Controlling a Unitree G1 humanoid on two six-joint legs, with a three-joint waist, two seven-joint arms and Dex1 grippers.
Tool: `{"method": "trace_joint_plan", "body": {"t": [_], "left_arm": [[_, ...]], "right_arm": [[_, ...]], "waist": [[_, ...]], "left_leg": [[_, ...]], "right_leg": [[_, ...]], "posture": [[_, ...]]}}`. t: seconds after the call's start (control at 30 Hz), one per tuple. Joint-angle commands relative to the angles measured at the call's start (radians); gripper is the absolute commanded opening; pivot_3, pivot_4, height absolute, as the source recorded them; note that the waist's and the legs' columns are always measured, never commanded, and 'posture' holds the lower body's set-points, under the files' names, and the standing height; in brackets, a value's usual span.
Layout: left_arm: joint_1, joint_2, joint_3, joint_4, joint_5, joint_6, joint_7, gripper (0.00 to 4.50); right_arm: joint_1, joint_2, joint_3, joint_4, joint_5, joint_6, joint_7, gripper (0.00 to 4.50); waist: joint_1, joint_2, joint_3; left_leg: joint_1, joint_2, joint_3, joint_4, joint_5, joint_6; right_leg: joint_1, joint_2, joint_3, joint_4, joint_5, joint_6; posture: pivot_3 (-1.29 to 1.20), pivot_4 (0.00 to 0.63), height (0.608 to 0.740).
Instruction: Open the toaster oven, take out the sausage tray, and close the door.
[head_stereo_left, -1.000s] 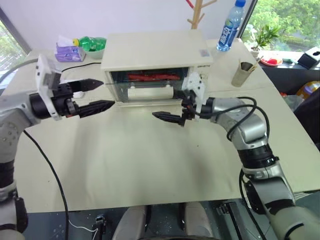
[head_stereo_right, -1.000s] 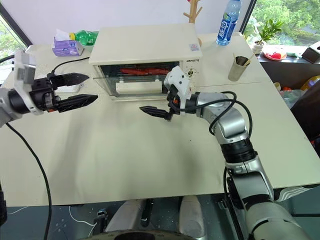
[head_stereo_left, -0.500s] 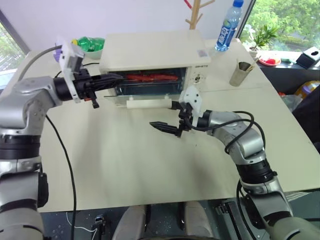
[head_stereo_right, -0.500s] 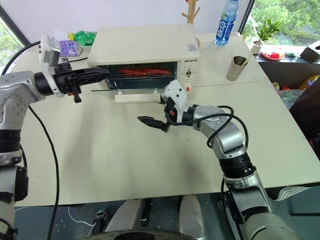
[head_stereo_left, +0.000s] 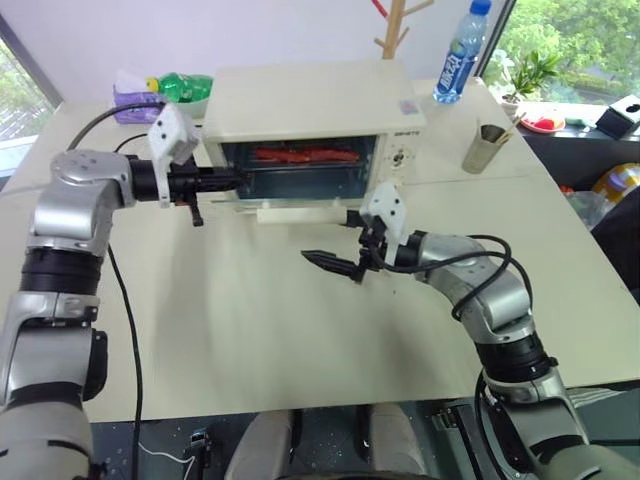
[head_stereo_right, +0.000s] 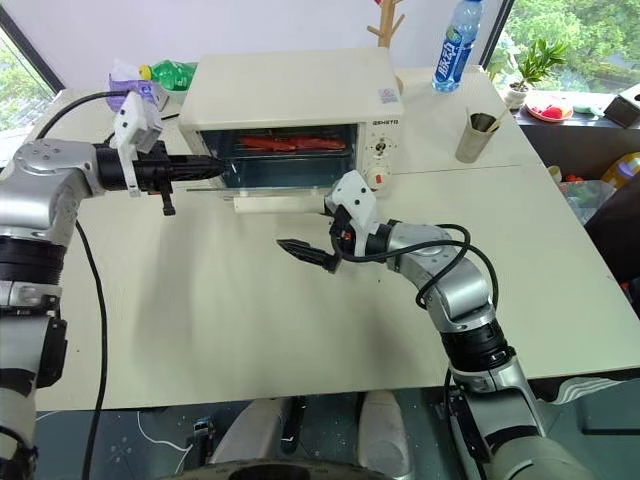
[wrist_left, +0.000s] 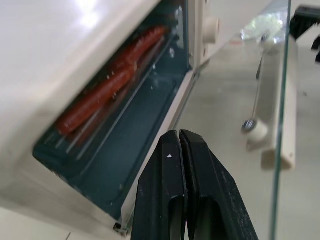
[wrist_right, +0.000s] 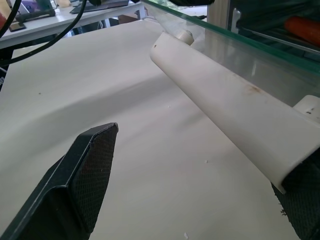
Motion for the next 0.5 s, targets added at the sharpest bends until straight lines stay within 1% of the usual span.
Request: {"method": "trace_joint_plan", "body": {"t": [0.03,0.13,0.33,0.5], "left_arm": [[-0.014,-0.008,0.01,-0.002,0.013,-0.031,-0.018,0.06],[-0.009,-0.021,0.02,-0.006,0.012,-0.023,-0.021,0.06],[-0.006,-0.035,0.026,-0.008,0.015,-0.02,-0.019,0.06],[0.024,-0.042,0.027,-0.036,0.007,-0.007,-0.019,0.06]], "right_arm": [[0.012,-0.027,-0.036,-0.063,0.018,-0.006,-0.006,4.5],[0.023,-0.051,-0.042,-0.055,0.0,-0.007,-0.022,4.5],[0.027,-0.081,-0.05,-0.055,-0.002,0.001,-0.04,4.5],[0.088,-0.166,-0.119,-0.162,0.086,0.076,0.003,4.5]], "waist": [[0.0,0.0,0.0],[-0.002,-0.001,0.0],[-0.008,-0.001,0.0],[-0.002,-0.001,0.0]], "left_leg": [[0.0,0.0,0.0,0.0,0.0,0.0],[0.0,0.0,0.0,0.001,0.0,0.001],[0.001,0.002,0.001,0.001,0.001,-0.001],[0.001,0.003,0.001,0.001,0.001,-0.002]], "right_leg": [[0.0,0.0,0.0,0.0,0.0,0.0],[0.0,0.0,0.0,0.0,0.001,0.001],[0.0,0.002,0.0,0.0,0.004,-0.001],[0.0,0.003,0.001,0.0,0.004,-0.002]], "posture": [[0.0,0.15,0.74],[0.0,0.15,0.74],[0.0,0.15,0.74],[0.0,0.15,0.74]]}}
